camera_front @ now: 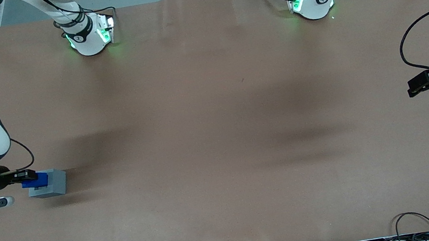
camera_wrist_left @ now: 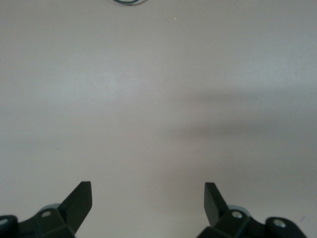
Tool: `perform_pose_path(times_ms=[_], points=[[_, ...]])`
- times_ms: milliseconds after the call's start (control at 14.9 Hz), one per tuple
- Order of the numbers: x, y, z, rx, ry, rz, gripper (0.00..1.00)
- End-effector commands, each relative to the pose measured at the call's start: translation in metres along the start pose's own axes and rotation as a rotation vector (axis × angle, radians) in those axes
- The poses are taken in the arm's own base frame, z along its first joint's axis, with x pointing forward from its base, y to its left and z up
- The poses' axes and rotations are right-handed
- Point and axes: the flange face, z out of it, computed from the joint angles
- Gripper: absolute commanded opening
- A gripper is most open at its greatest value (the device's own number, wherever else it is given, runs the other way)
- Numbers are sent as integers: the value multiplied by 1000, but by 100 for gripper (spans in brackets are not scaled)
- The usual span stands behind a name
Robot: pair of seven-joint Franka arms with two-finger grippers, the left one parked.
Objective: Insert blue part into gray base with right arm
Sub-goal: 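Lift the blue block and carry it over the gray base, then lower the blue block into the gray base's opening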
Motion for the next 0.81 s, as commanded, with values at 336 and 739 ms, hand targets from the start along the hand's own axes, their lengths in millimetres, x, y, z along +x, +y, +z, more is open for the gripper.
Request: perform_pose_path(times_ms=[336,739], points=[[9,7,6,33,8,13,0],[11,10,-2,66,30,35,100]])
